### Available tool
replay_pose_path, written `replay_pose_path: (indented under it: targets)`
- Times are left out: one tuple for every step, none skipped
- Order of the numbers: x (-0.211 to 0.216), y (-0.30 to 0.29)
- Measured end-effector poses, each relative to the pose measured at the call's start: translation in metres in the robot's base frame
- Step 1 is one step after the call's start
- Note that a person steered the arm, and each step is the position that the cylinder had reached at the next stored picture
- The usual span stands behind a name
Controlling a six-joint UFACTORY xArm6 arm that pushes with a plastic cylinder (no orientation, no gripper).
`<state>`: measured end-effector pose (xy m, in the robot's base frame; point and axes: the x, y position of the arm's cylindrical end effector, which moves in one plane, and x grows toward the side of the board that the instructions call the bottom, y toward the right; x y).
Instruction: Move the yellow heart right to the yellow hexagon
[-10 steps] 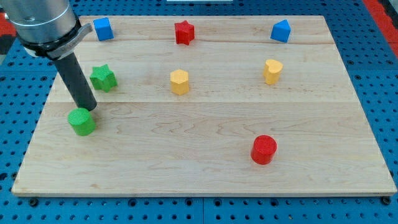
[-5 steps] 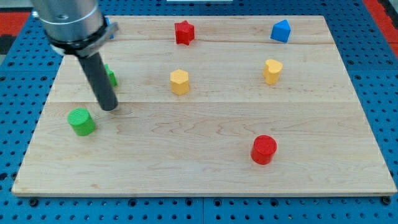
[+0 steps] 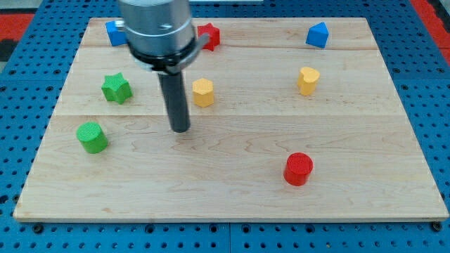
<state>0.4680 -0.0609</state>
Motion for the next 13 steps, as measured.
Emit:
replay_pose_path:
  targets:
    - [-0.006,0.054]
    - [-0.048,0.087]
    - [-0.100,0.119]
    - [-0.123,0.140]
    - [-0.122,0.262]
    - [-0.089,0.284]
    - [-0.089,0.271]
    - [-0.120,0.265]
    - [-0.100,0.265]
    - [-0.082,0.260]
    - [-0.104,0.265]
    - [-0.109,0.212]
    - [-0.109,0.181]
